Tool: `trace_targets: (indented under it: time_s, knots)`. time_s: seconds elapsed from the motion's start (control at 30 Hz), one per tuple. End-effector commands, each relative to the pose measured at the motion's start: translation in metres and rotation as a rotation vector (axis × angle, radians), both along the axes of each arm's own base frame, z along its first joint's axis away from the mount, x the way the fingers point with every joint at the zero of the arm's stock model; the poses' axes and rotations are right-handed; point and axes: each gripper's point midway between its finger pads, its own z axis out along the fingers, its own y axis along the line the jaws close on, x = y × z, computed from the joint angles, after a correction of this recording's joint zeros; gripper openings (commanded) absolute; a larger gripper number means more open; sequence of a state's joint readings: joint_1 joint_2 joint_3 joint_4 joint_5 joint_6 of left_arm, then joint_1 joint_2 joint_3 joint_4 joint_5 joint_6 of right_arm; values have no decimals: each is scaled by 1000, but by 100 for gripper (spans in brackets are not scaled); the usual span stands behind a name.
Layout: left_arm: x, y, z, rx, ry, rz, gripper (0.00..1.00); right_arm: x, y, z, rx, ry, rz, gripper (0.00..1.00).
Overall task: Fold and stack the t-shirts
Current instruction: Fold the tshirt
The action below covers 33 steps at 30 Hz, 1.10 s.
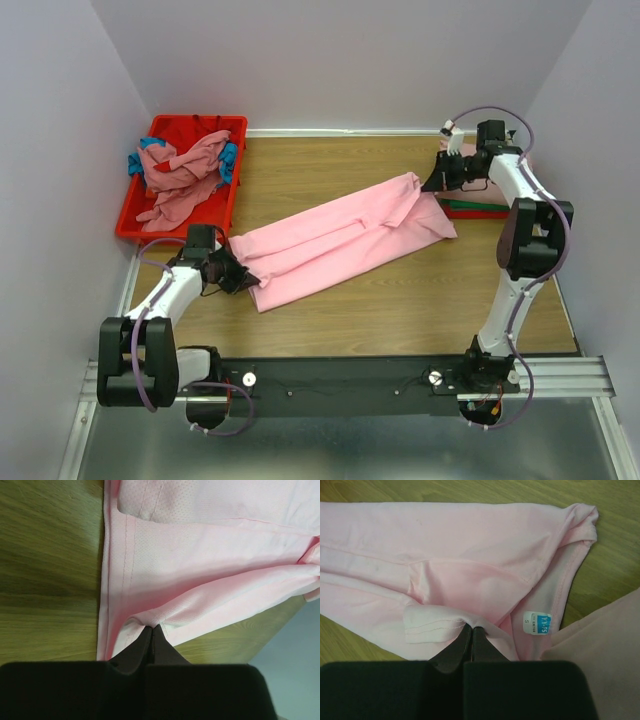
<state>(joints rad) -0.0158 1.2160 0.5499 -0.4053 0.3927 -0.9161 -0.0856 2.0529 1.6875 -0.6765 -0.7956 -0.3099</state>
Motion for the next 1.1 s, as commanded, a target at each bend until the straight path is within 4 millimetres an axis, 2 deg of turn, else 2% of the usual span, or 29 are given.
trace_targets:
  time_s: [0.0,0.03,0.23,0.33,0.4,0.43,0.57,0.6,0.67,0.73,0.8,0.9,1.07]
  knots:
    - [11,6,4,37,-32,-11,0,10,1,-5,-22,-6,-8,0]
    - [13,12,3,38,-29,11,0,10,2,-6,-24,-1,-8,0]
    - [16,15,5,35,-38,-19,1,10,4,-7,-26,-3,-1,0]
    - [21,22,9,44,-50,-19,9,10,5,-7,-23,-2,1,0]
    - [24,25,15,51,-80,-34,26,10,6,-7,-23,-4,6,0]
    - [25,26,16,44,-86,-33,26,9,6,-7,-23,-4,7,0]
    - [26,22,25,15,-125,-87,43,9,10,-8,-22,-1,15,0]
    - [25,20,27,8,-142,-115,45,9,10,-9,-22,-2,16,0]
    - [27,17,33,-7,-180,-140,45,8,12,-11,-25,0,21,1]
    - [32,11,50,-32,-275,-186,46,8,14,-10,-28,-1,26,0]
    - [33,4,73,-49,-394,-236,47,9,16,-12,-29,2,28,0]
    - [39,7,104,6,-528,-257,47,10,18,-12,-33,1,32,0]
    - [32,6,99,25,-533,-316,47,14,21,-17,-39,10,29,0]
